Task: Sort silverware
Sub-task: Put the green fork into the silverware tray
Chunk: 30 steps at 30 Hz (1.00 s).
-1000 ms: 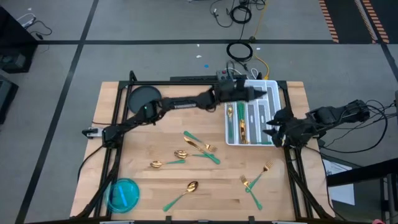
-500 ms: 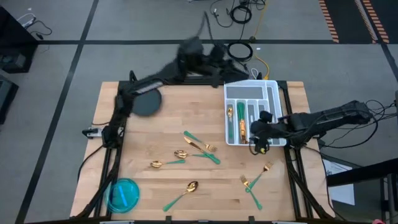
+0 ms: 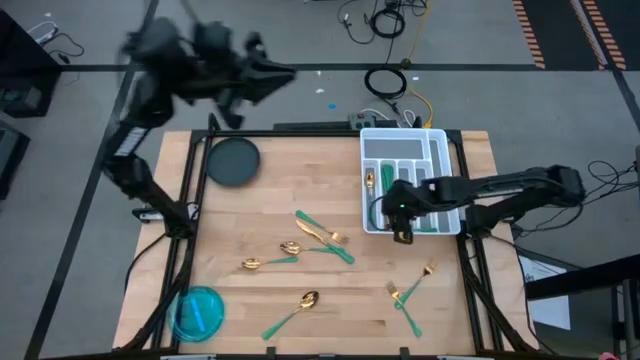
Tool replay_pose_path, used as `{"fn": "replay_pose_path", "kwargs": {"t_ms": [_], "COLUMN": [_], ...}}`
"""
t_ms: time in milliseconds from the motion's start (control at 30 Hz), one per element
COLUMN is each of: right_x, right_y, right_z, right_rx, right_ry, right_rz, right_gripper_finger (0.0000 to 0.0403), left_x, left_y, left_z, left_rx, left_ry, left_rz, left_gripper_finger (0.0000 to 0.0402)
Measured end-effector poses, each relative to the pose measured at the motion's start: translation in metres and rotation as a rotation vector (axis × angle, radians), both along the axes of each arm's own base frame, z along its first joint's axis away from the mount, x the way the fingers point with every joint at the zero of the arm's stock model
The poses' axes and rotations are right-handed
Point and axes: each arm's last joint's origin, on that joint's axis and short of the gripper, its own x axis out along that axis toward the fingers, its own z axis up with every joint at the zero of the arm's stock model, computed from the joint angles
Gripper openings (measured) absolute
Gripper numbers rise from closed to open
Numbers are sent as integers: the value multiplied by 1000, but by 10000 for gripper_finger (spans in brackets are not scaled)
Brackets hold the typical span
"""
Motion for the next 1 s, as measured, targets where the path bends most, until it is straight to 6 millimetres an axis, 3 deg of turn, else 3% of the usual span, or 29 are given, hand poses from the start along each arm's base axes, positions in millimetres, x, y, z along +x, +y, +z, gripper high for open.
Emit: {"fn": "replay_pose_path", "kwargs": {"t_ms": [133,267,733,1000], "right_x": [13,14,14,20], "right_y": [-13,-21,-28,-29], "right_z": [-20,-34,-39,-59], "right_rx": [40,76,162,185], "right_ry": [55,142,144,208], "right_rz": [16,34,161,203], "right_gripper_finger": [224,224,210,185], "left_x": [-31,-47,-47,-48], "left_y": [-11,-15,-14,-12], "left_z": [10,11,2,2], "left_rx": [37,52,67,83], "left_ry": [-15,6,105,106], "left_rz": [69,130,175,225], "left_gripper_finger": [54,54,54,54]}}
